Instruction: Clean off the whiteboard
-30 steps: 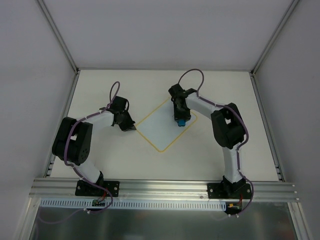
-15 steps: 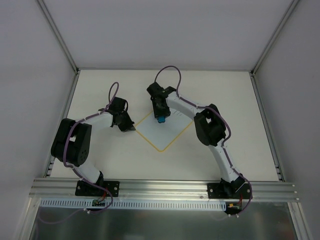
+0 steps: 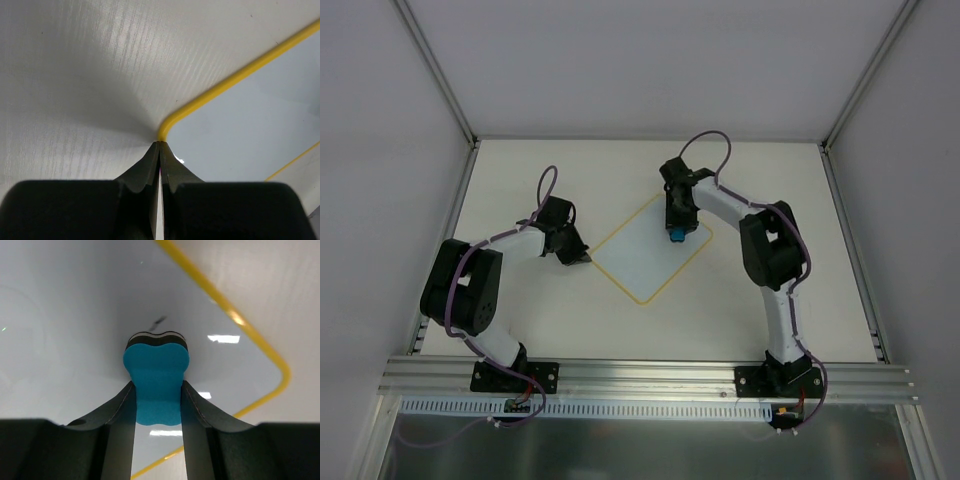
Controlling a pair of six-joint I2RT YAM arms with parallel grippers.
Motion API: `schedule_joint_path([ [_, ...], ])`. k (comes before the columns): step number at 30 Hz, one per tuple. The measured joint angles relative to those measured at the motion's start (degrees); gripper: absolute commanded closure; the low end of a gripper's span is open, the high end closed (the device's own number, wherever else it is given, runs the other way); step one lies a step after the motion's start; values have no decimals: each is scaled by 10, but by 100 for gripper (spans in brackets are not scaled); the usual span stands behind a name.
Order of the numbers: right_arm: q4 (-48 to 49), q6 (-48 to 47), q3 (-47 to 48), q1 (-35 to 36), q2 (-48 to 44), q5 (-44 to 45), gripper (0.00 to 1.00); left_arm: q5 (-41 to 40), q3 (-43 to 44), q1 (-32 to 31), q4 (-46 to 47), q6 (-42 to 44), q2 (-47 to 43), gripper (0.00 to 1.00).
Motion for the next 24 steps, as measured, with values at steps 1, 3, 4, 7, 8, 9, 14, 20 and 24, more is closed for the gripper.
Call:
schedule_joint_path([
  [1, 10, 0, -24, -11, -15, -1, 100, 0, -1, 0, 0, 0, 0, 100],
  [3, 23, 1, -64, -34, -40, -4, 100, 1, -1, 0, 0, 0, -1, 100],
  [4, 28, 1, -80, -44, -50, -5, 100, 2, -2, 0, 0, 0, -1, 100],
  [7, 33, 1, -104, -67, -65, -7, 100, 3, -2, 0, -1, 0, -1, 100],
  [8, 33, 0, -104, -70, -65, -9, 100, -2, -2, 0, -4, 5, -1, 100],
  [9, 33, 0, -103, -71, -65, -9, 100, 1, -4, 0, -12, 4, -1, 100],
  [14, 19, -5, -80, -60, -51, 0, 100, 2, -5, 0, -22, 6, -4, 100],
  [20, -1, -7, 8, -29, 2, -2, 100, 4, -11, 0, -29, 13, -12, 100],
  [24, -12, -13, 72, -18, 40, -9, 99, 7, -13, 0, -33, 14, -14, 100],
])
